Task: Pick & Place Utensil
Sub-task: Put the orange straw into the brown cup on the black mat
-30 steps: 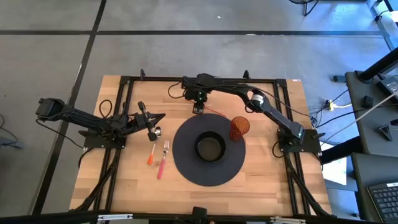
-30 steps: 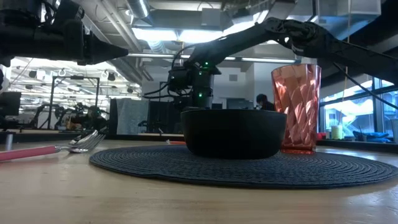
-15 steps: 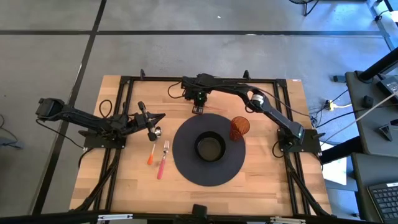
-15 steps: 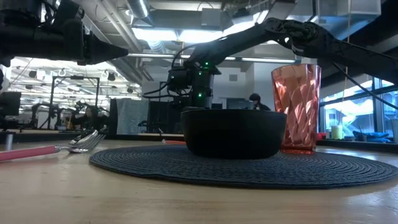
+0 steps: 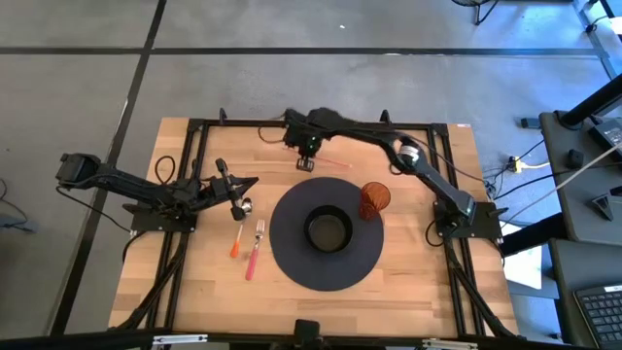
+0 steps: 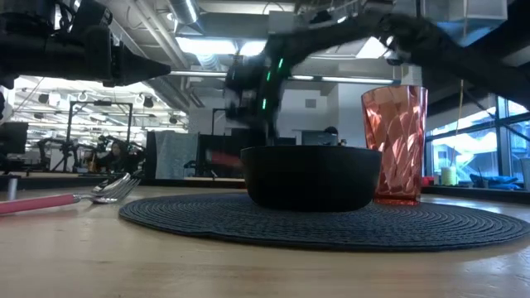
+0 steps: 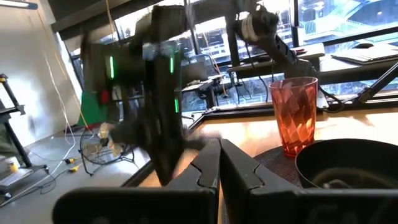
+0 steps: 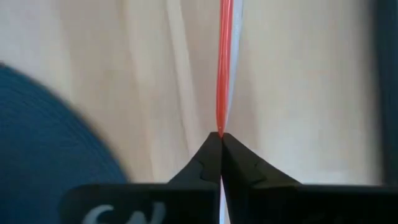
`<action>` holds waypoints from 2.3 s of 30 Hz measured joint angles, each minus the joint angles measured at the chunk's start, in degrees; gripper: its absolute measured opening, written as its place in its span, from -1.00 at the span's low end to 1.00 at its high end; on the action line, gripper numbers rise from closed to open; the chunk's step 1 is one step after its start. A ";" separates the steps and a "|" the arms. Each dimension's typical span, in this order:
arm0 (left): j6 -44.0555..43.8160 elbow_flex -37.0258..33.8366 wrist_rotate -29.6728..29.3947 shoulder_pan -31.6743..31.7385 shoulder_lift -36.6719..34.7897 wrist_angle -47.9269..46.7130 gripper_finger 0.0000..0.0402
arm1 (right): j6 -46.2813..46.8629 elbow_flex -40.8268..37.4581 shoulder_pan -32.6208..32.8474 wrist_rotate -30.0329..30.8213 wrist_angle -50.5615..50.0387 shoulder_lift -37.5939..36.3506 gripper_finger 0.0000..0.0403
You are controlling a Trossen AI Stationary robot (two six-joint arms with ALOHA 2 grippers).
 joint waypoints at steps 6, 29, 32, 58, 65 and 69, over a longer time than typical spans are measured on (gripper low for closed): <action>0.04 0.00 -0.02 -0.01 0.00 0.00 -0.97 | -0.99 -0.07 0.94 -4.52 1.13 -9.91 -0.99; -1.53 0.00 0.04 -0.01 -0.02 -0.01 -0.99 | 3.56 -24.01 14.66 -9.65 17.20 -54.48 -1.00; -1.53 0.00 0.04 -0.01 -0.02 -0.01 -0.99 | 5.33 -38.40 15.44 -9.59 27.40 -64.08 -1.00; -3.05 0.00 0.04 0.00 -0.02 -0.03 -0.99 | 11.12 -107.76 20.18 -0.82 78.24 -99.76 -1.00; -3.02 0.00 0.04 0.01 0.00 -0.02 -0.97 | 11.60 -110.20 20.22 1.12 77.56 -99.36 -1.00; -3.02 0.00 0.04 0.02 -0.01 -0.04 -0.99 | 12.32 -113.81 20.49 2.94 80.26 -99.39 -1.00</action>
